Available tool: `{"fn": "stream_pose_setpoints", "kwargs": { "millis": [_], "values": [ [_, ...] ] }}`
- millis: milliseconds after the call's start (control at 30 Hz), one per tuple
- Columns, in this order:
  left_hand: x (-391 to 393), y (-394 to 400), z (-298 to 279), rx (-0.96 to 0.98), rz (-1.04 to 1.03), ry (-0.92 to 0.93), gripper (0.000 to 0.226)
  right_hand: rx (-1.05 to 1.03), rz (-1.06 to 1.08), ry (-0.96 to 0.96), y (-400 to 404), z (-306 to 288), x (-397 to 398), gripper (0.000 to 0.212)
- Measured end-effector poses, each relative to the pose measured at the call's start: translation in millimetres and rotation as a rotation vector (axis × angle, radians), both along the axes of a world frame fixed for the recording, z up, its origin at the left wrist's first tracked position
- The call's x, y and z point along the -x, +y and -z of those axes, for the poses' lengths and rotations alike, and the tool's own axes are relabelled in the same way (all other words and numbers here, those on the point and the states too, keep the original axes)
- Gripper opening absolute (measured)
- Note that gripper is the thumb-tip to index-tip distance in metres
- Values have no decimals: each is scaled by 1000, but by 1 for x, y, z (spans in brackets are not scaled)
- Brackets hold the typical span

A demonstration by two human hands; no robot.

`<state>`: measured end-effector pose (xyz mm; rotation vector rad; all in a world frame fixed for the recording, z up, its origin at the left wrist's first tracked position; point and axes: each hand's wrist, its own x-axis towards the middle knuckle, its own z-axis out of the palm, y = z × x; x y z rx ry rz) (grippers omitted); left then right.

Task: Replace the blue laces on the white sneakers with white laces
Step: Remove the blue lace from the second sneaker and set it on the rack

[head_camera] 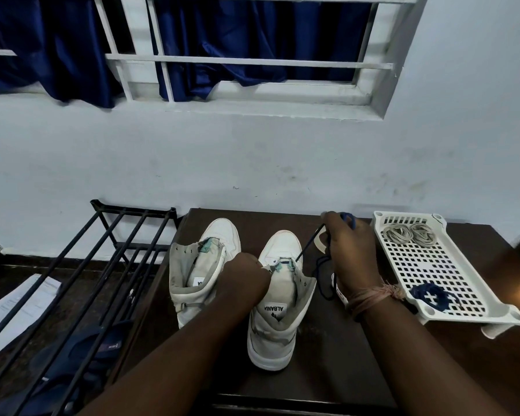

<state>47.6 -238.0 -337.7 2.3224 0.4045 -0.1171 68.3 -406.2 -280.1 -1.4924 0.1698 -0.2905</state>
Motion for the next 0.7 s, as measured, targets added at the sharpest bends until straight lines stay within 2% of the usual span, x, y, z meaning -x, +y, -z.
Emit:
{"fn": "stream_pose_setpoints", "kwargs": {
  "millis": [133, 200, 267, 367, 467, 567, 633, 700],
  "values": [
    [3, -2, -5, 36, -4, 13, 32, 123, 76, -30, -1, -2, 3, 44],
    [2, -3, -5, 54, -16, 2, 21, 163, 125, 16, -6, -4, 2, 36],
    [2, -5, -2, 44, -23, -8, 12, 114, 153, 16, -9, -7, 2, 30],
    [-1, -5, 2, 24, -38, -16, 10, 13, 170, -72, -9, -17, 3, 35],
    [-2, -7, -2, 23, -27, 1, 12, 24, 76, -101, -8, -28, 2, 41],
    [-2, -7, -10, 66, -17, -34, 39, 176, -103, -82, -6, -28, 8, 47],
    [0, -7, -23, 143, 87, -164, 58, 302, -200, -83, -5, -26, 15, 49],
    [3, -8, -36, 285, 263, -317, 50, 309, -277, -95, -6, -30, 22, 44]
  ]
}}
